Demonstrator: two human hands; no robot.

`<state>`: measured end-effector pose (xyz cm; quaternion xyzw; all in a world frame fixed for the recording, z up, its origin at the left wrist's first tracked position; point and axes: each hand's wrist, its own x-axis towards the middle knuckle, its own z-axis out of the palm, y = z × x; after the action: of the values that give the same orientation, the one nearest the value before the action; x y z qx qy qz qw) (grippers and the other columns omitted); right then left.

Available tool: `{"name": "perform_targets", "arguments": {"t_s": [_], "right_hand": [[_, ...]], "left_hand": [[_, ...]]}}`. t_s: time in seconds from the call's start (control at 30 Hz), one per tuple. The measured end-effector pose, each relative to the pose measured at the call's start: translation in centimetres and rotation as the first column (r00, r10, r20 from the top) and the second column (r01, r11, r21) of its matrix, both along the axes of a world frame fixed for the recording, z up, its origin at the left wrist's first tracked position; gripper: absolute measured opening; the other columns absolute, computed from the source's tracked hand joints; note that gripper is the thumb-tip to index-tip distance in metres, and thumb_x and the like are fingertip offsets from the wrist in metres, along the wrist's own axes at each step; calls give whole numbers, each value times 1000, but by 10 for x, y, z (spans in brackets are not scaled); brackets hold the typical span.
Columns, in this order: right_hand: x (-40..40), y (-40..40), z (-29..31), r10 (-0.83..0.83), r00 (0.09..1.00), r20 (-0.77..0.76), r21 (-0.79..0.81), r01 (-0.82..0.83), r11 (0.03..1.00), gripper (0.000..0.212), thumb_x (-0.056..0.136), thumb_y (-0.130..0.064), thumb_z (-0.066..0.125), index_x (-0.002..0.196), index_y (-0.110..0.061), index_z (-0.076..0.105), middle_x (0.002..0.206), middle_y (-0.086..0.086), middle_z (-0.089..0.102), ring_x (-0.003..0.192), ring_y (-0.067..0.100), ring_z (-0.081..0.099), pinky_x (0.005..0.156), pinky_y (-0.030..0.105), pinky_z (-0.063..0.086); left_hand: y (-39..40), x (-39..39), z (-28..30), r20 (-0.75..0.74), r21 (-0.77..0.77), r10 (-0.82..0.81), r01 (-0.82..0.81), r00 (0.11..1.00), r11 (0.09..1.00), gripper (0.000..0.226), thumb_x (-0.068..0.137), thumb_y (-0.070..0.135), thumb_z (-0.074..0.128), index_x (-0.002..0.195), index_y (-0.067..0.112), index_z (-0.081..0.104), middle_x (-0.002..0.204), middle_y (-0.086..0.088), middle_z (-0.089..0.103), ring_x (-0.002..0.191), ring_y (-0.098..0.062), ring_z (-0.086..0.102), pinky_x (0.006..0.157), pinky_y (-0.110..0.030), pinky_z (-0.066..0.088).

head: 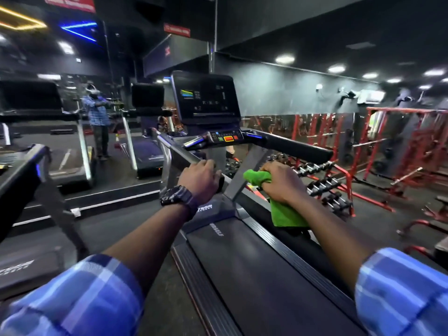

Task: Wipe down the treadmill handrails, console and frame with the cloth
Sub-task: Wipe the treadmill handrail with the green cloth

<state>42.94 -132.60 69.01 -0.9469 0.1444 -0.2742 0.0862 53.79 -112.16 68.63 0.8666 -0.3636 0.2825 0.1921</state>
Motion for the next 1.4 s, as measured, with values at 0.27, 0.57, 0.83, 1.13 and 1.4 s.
{"name": "perform_targets", "arguments": {"t_s": [0.27, 0.57, 0.83, 1.13, 1.4], "right_hand": [[25, -1, -7, 53, 998, 19, 3, -53, 999, 35, 76, -21, 64, 111, -26, 65, 113, 4, 63, 104, 29, 59, 81, 37, 53], [139, 15, -30, 67, 998, 12, 5, -67, 998, 37, 77, -19, 64, 113, -23, 64, 111, 6, 61, 105, 30, 56, 87, 38, 51], [248, 12, -62, 32, 999, -2, 106, -32, 994, 47, 79, -18, 66, 126, -26, 63, 129, 6, 53, 115, 27, 54, 103, 35, 45], [237, 2, -98, 249, 968, -39, -126, -252, 960, 42, 69, -25, 46, 103, -28, 72, 117, -15, 67, 107, 25, 53, 99, 35, 44], [236, -1, -93, 361, 928, -94, -67, -367, 928, 51, 64, -11, 45, 106, -21, 73, 121, -4, 69, 122, 21, 54, 108, 33, 38]], "left_hand": [[-21, 18, -9, -37, -22, -28, 28, 999, 999, 29, 92, 34, 39, 100, 11, 55, 106, -13, 63, 97, -36, 57, 79, -46, 49], [-24, 114, -27, -133, 29, -110, 115, 985, 993, 68, 69, 40, 15, 115, 7, 53, 115, -16, 60, 105, -37, 56, 85, -45, 47], [-53, 234, -54, -258, 170, -142, 190, 955, 967, 39, 86, 33, 42, 119, 14, 50, 123, -10, 58, 110, -34, 57, 88, -44, 48], [-61, 280, -69, -281, 206, -258, 321, 924, 924, 38, 73, 20, 46, 108, 13, 60, 117, -7, 61, 104, -31, 60, 83, -39, 49], [-63, 278, -60, -301, 184, -226, 289, 926, 939, 42, 73, 8, 50, 113, 14, 61, 122, -6, 62, 112, -31, 56, 88, -39, 47]]}}
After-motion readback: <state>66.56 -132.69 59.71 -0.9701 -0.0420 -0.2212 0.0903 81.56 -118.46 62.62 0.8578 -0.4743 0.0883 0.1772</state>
